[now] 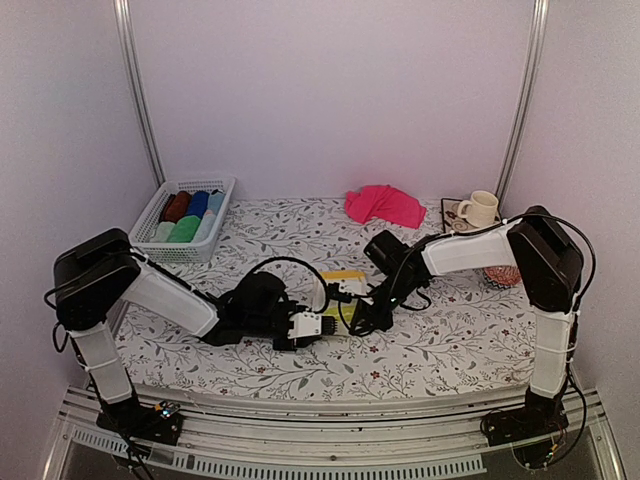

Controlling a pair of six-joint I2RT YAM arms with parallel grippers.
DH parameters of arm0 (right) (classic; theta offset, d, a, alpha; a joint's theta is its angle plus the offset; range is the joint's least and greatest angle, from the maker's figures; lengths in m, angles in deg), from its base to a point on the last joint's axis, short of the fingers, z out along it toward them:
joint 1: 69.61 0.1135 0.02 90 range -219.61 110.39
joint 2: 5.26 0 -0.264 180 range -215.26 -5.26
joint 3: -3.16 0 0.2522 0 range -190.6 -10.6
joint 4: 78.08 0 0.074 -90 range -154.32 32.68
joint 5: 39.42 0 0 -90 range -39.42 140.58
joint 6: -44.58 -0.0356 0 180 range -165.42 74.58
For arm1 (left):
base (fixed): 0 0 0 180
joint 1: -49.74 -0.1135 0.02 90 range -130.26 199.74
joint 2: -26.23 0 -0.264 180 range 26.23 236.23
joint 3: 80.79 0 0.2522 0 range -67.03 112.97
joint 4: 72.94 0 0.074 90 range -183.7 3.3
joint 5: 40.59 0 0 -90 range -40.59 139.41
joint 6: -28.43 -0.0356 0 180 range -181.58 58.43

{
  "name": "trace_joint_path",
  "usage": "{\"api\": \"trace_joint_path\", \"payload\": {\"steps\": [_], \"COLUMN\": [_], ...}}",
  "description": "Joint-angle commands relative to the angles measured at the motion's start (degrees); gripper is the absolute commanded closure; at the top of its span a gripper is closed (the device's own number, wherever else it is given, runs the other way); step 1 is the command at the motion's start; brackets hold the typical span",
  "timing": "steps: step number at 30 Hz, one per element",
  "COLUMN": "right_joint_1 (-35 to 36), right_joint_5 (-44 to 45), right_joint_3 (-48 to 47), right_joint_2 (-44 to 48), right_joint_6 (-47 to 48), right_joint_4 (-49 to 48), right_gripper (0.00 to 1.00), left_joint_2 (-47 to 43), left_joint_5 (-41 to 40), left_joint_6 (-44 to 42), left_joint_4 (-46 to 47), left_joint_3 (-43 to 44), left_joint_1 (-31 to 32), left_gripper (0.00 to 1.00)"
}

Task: Roll the towels
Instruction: Roll the towel at the center of the board.

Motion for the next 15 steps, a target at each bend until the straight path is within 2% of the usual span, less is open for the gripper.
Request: {"api": "trace_joint_path", "payload": {"steps": [1, 3, 7, 9, 15], "right_joint_1": [-0.1, -0.2, -0.4, -0.5, -0.6], "right_joint_5": [-0.9, -0.5, 1.6, 2.9, 7.4], "right_joint_3": [-1.3, -1.4, -1.8, -1.6, 1.1], "right_joint_2": [-1.2, -1.2, -0.4, 0.6, 5.2], "right_joint_6": [-0.4, -0.4, -0.6, -0.5, 0.6], "right_joint_4": [1.1, 1.1, 0.7, 0.2, -2.7], "right_gripper": [0.95, 0.94, 0.9, 0.84, 0.59], "left_joint_2": [1.1, 1.1, 0.5, 0.6, 2.2], "left_joint_5": [-0.6, -0.2, 2.5, 3.8, 9.4], "left_joint_6": [-0.2, -0.1, 1.0, 1.9, 5.3], "left_joint_4": [-1.9, -2.7, -5.9, -8.3, -15.9], "left_joint_3": [1.8, 1.8, 2.6, 3.5, 7.7], "left_joint_1": [0.9, 0.8, 0.4, 0.1, -2.0], "left_gripper": [0.69, 0.81, 1.0, 1.0, 1.0]}}
